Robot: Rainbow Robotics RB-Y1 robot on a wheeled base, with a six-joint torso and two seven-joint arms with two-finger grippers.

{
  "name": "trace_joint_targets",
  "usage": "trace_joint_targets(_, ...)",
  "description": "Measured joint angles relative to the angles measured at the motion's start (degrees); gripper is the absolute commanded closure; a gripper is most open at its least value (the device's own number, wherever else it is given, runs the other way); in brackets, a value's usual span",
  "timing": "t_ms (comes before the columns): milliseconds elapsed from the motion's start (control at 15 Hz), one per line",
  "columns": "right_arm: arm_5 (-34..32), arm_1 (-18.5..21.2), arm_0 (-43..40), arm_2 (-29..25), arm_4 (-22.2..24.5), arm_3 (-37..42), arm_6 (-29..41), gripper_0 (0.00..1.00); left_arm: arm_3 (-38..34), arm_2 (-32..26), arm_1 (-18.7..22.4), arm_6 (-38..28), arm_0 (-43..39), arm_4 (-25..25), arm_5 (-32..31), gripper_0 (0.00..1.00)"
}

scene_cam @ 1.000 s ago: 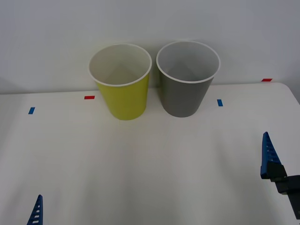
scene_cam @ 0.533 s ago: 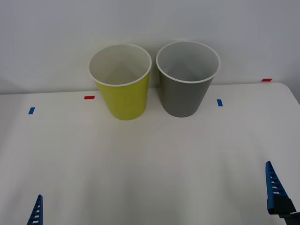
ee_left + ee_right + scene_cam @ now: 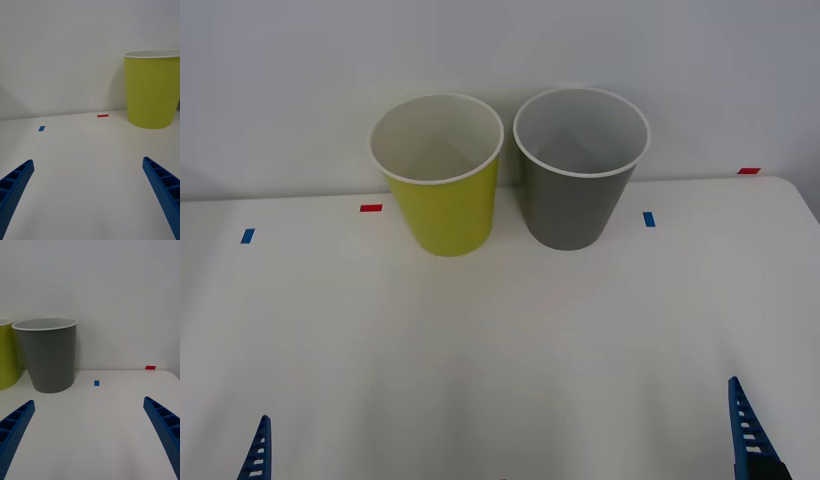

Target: Put cans in the gray bin and PET bottles in the light green bin.

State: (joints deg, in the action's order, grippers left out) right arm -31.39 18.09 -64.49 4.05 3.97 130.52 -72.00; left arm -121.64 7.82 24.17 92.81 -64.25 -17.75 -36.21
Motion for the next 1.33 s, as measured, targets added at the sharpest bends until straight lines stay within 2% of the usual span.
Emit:
trace_joint_targets(400,-0.2,1.3,-1.5,2.2,-1.2,0.0,-1.1,0.0,0.0,0.0,0.0,0.0,0.0,0.0,0.0,0.0)
trace_joint_targets(1333,-0.2,1.3,-1.6,2.4,-1.4,0.0,-1.1,0.0,0.0,0.0,0.0,0.0,0.0,0.0,0.0,0.0)
